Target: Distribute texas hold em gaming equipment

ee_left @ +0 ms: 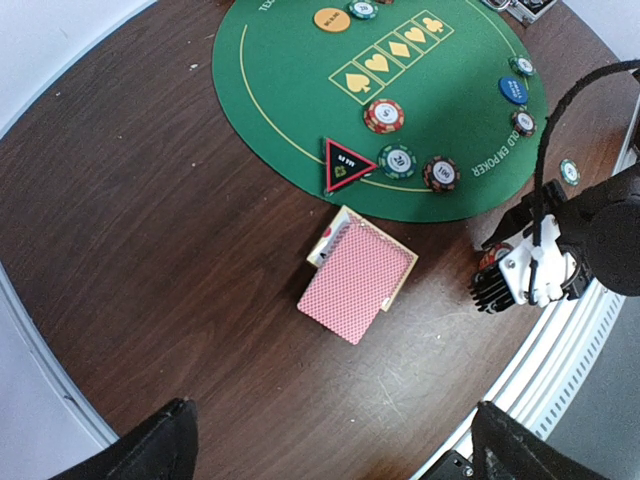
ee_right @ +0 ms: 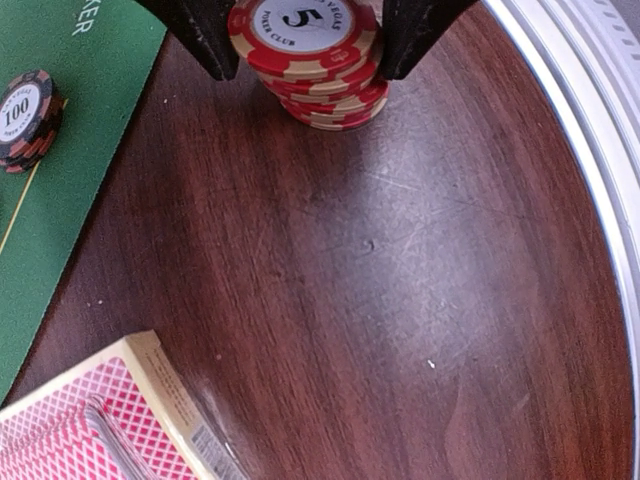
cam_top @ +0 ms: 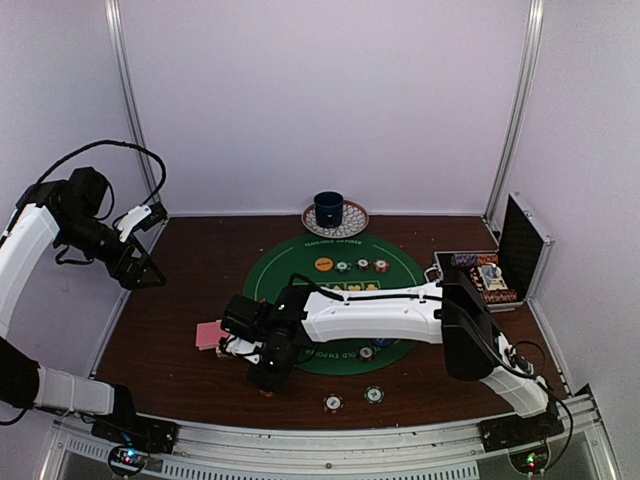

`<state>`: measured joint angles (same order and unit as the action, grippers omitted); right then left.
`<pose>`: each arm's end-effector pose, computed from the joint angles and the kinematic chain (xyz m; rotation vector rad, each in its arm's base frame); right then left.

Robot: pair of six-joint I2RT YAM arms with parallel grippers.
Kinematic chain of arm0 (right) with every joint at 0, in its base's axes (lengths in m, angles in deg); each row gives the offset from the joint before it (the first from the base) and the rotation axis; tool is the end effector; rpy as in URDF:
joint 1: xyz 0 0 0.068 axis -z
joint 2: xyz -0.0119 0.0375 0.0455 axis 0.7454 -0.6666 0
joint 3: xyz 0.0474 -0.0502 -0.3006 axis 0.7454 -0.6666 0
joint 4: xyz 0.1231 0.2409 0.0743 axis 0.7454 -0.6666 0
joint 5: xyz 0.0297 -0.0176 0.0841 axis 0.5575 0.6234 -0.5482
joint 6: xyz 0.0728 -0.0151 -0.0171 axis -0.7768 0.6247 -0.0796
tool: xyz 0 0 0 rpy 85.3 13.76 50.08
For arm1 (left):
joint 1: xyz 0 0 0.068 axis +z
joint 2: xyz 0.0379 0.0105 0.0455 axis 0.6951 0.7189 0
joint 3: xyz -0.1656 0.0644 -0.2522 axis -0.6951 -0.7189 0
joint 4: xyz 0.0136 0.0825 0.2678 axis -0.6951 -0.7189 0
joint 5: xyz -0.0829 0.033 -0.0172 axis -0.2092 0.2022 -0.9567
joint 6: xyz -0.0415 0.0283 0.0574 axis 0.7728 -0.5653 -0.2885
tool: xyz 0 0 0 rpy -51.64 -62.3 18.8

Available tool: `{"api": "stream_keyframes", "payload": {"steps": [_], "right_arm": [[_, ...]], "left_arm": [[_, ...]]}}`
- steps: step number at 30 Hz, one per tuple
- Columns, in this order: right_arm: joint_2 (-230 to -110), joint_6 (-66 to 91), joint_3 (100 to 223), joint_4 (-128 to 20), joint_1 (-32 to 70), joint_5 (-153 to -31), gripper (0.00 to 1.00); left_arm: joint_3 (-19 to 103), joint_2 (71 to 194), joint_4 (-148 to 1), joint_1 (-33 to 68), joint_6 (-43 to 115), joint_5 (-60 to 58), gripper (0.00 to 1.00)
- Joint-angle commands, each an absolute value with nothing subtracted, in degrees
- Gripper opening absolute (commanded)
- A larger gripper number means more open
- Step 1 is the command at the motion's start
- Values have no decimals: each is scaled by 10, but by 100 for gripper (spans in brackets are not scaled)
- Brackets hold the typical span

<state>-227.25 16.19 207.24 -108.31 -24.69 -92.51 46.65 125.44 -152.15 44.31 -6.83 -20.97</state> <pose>0.1561 0.5374 0.1626 -1.7031 2.3961 0.4556 0.2123 -0.0299 0.3708 0.8227 2.4660 -0.4950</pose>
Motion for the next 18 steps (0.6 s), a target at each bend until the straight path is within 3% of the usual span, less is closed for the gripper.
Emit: {"api": "stream_keyframes", "payload": {"steps": [1,10,18], "right_arm": [[-2259,158,2074,-1086,-244,-927,48],[-2219,155,2077,-1096,-246,-922,27],[-2146,142,2025,-1088,-225,-911,23]], "left_arm": [[476,1250,-1519,442,-77,-216,98],[477,1252,-1519,442,-77,-217,97],[471,1254,-1519,442,-77,-211,98]]}}
